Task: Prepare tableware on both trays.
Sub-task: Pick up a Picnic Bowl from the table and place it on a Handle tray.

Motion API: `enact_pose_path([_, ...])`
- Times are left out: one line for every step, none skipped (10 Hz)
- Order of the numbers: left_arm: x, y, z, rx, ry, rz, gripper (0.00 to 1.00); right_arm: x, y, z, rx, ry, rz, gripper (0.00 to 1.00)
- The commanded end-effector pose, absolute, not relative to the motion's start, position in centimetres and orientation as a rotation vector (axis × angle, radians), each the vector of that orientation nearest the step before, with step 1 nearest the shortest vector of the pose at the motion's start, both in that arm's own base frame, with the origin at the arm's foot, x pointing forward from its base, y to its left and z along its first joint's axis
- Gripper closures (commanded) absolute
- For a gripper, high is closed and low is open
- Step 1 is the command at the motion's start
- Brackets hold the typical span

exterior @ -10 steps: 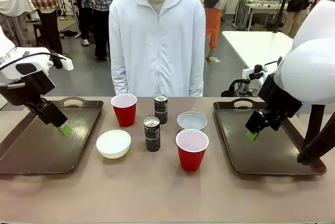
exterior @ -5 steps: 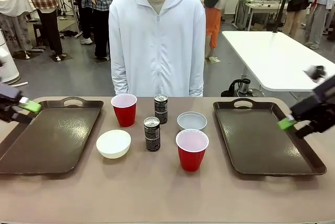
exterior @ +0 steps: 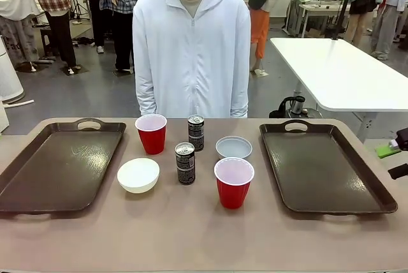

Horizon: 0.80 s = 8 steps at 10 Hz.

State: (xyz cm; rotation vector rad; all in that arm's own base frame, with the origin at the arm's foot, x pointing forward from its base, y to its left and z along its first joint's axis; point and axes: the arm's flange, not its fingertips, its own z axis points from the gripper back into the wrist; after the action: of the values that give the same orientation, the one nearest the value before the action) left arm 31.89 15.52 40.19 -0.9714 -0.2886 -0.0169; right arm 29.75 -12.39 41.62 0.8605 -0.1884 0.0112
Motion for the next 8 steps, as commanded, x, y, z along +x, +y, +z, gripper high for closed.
enact_pose_path([31.0,16.8,40.7,-0.948,-0.299,-0.026,0.0,29.2,-14.4,41.4,0.949,-0.224,0.006,0.0])
enact_pose_path([30.8,17.5,41.1,-0.936,-0.304,-0.028,0.0,28.7,-15.4,41.1,0.977,-0.24,-0.017,0.0])
enact_pose_path([30.7,18.0,41.7,-0.926,-0.31,-0.03,0.0,28.2,-16.1,40.9,1.01,-0.254,-0.021,0.0])
enact_pose_path([30.2,18.2,42.2,-0.929,-0.327,-0.025,0.0,27.6,-16.7,40.6,1.029,-0.244,-0.034,0.0])
enact_pose_path([29.8,18.6,42.6,-0.934,-0.332,-0.028,0.0,27.2,-17.2,40.2,1.048,-0.245,-0.051,0.0])
enact_pose_path([29.7,18.7,43.1,-0.935,-0.339,-0.041,0.0,26.8,-17.5,39.9,1.062,-0.252,-0.064,0.0])
enact_pose_path([29.6,18.6,43.2,-0.929,-0.333,-0.052,0.0,26.6,-17.8,39.7,1.069,-0.255,-0.076,0.0])
enact_pose_path([29.5,18.9,43.0,-0.927,-0.305,-0.047,0.0,26.3,-17.8,39.5,1.058,-0.251,-0.11,0.0])
